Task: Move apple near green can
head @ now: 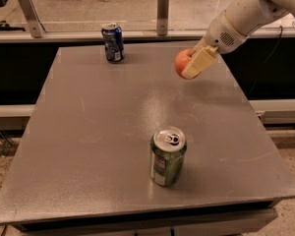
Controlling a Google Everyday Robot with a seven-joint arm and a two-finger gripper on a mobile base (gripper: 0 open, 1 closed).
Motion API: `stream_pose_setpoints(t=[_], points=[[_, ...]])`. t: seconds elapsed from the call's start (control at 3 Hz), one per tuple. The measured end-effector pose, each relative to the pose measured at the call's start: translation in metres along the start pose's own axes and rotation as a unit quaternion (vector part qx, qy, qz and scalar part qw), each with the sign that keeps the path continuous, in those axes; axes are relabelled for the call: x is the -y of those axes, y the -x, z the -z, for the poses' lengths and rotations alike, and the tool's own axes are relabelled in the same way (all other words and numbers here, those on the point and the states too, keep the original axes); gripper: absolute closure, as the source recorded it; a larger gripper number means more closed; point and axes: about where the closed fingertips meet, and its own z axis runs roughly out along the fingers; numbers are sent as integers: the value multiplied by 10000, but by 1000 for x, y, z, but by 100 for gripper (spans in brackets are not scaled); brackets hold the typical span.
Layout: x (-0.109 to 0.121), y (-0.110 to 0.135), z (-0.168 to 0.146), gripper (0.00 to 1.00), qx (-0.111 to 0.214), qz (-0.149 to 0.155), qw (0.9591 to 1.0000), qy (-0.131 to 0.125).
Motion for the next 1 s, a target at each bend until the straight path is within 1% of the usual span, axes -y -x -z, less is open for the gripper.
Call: stream_pose_setpoints(t=[0.33, 0.67, 1.0], points=[[-41, -18, 21, 100, -28, 188, 9995, 264], [-83, -32, 34, 100, -12, 453, 9969, 638], [-124, -38, 36, 100, 46, 848, 9917, 965]])
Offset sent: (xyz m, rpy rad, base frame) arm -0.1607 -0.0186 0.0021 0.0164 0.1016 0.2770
